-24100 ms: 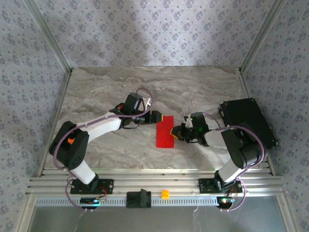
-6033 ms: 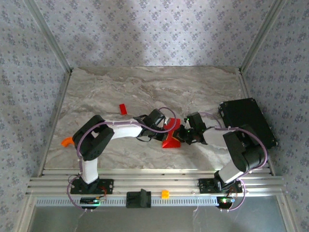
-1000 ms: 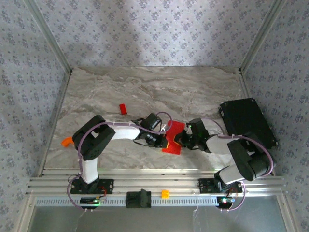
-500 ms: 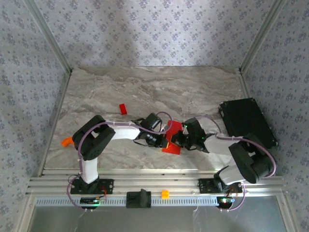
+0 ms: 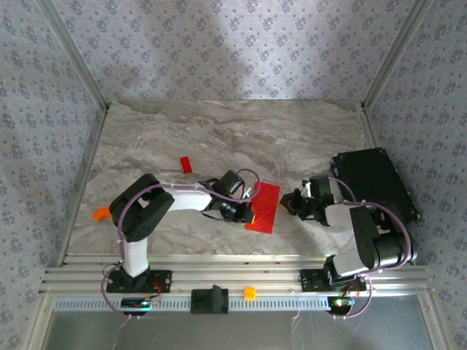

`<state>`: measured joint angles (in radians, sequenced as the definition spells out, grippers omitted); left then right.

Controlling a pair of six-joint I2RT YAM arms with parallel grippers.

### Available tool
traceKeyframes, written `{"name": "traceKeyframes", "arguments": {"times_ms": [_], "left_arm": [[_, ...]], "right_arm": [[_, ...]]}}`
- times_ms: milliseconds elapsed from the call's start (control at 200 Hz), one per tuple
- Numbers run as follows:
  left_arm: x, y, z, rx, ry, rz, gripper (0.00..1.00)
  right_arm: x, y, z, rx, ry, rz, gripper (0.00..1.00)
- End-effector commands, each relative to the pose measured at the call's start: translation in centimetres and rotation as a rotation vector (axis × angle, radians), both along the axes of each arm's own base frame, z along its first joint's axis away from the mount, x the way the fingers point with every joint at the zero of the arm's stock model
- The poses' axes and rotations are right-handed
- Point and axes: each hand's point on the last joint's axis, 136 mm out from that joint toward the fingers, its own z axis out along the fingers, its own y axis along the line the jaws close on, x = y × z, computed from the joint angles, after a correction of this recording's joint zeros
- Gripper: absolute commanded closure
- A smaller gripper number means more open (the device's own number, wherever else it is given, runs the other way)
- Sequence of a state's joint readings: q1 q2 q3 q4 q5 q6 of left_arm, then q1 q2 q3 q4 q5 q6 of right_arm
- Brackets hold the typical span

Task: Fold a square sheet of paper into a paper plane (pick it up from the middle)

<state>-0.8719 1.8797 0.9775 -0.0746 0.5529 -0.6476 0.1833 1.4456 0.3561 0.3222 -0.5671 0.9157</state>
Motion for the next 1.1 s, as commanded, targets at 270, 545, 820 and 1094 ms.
{"name": "traceKeyframes", "arguments": {"times_ms": [270, 545, 820, 1094], "left_arm": [[-2.5, 3.5, -4.1, 0.193, 0.080, 0.000, 1.00], [-2.3, 3.1, -3.1, 0.179, 0.068, -0.005, 0.99], [-1.3, 1.7, 0.3, 0.112, 0.017, -0.006, 0.98], [-0.1, -2.3, 4.6, -0.043, -0.015, -0.044, 0.96]], "right_arm": [[-1.6, 4.0, 2.7, -0.068, -0.059, 0.113, 0.95], [-2.9, 5.4, -0.4, -0.091, 0.039, 0.162, 1.00], [-4.6, 3.3, -3.1, -0.143, 0.123, 0.155, 1.00], [-4.4, 3.4, -3.0, -0.138, 0.123, 0.165, 1.00]]}}
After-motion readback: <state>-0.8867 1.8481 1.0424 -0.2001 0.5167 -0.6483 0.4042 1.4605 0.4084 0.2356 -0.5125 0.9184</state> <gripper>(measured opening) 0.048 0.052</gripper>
